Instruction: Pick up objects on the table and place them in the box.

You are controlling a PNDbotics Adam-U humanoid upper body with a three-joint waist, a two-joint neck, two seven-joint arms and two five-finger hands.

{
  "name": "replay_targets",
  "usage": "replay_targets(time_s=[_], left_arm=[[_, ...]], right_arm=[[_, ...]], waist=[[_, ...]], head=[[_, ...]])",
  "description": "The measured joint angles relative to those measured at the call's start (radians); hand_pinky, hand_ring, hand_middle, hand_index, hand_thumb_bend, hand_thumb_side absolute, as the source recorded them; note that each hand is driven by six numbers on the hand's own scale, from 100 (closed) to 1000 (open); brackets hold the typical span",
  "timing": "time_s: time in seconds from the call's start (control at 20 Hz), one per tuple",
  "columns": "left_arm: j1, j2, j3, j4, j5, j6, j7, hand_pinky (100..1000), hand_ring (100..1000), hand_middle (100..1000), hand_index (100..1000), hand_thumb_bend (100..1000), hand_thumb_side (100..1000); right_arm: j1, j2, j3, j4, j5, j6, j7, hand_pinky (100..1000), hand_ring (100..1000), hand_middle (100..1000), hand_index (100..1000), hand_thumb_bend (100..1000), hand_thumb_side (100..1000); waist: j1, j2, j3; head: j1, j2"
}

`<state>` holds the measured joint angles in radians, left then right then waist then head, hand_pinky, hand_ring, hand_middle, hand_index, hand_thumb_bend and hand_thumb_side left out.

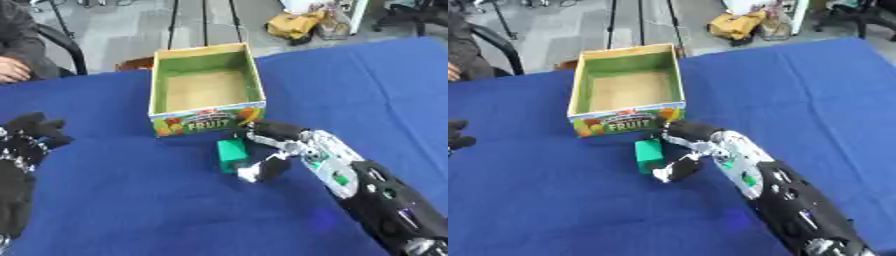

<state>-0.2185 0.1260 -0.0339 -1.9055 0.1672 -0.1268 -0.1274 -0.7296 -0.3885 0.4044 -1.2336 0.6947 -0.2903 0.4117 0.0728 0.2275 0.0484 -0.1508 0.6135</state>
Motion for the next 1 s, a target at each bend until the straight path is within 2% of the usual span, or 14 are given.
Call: replay_targets(time_s=[0.05, 0.15, 0.3, 0.45, 0.7, 0.75, 0.8, 1.0], left_arm=[[0.0, -0.001, 0.0, 0.0, 0.0, 0.0, 0.0, 745, 809, 563, 776, 718, 759], [0.0, -0.001, 0.0, 0.0, 0.0, 0.0, 0.0, 745, 809, 563, 776, 718, 759], [0.0, -0.001, 0.0, 0.0, 0.0, 0.0, 0.0, 745, 809, 563, 776, 719, 758], [0.0, -0.001, 0.0, 0.0, 0.001, 0.0, 0.0, 745, 809, 563, 776, 719, 756], [-0.001, -0.001, 0.0, 0.0, 0.002, 0.0, 0.001, 745, 808, 563, 776, 722, 752], [-0.001, -0.001, 0.0, 0.0, 0.002, 0.0, 0.001, 745, 808, 563, 776, 722, 752], [-0.001, -0.001, 0.001, 0.0, 0.002, 0.0, 0.001, 745, 808, 563, 776, 722, 752], [-0.003, -0.001, 0.001, -0.001, 0.002, 0.0, 0.002, 745, 808, 563, 775, 723, 751]], right_arm=[[0.0, 0.0, 0.0, 0.0, 0.001, 0.0, -0.004, 558, 514, 462, 827, 100, 227], [0.0, 0.001, 0.0, -0.002, 0.003, 0.004, -0.015, 528, 480, 384, 762, 100, 100], [0.0, 0.0, 0.0, -0.011, 0.003, 0.017, -0.032, 489, 446, 286, 667, 100, 100], [0.001, -0.009, 0.002, -0.028, -0.004, 0.031, -0.045, 470, 426, 244, 614, 100, 100], [0.001, -0.043, 0.003, -0.093, -0.042, 0.054, -0.05, 473, 423, 233, 600, 100, 100], [0.0, -0.054, 0.003, -0.11, -0.053, 0.059, -0.049, 476, 425, 232, 597, 100, 170], [-0.001, -0.065, 0.003, -0.128, -0.064, 0.064, -0.048, 476, 425, 231, 597, 100, 100], [-0.007, -0.124, -0.004, -0.21, -0.108, 0.093, -0.048, 483, 427, 235, 604, 100, 100]], waist=[[0.0, 0.0, 0.0], [0.0, 0.0, 0.0], [0.0, 0.0, 0.0], [0.0, 0.001, 0.0], [-0.005, 0.001, -0.006], [-0.007, 0.001, -0.007], [-0.008, 0.001, -0.008], [-0.012, 0.004, -0.011]], head=[[0.0, 0.0], [0.0, 0.0], [-0.001, 0.0], [-0.002, 0.0], [-0.001, 0.0], [0.0, 0.0], [0.0, -0.001], [0.001, -0.005]])
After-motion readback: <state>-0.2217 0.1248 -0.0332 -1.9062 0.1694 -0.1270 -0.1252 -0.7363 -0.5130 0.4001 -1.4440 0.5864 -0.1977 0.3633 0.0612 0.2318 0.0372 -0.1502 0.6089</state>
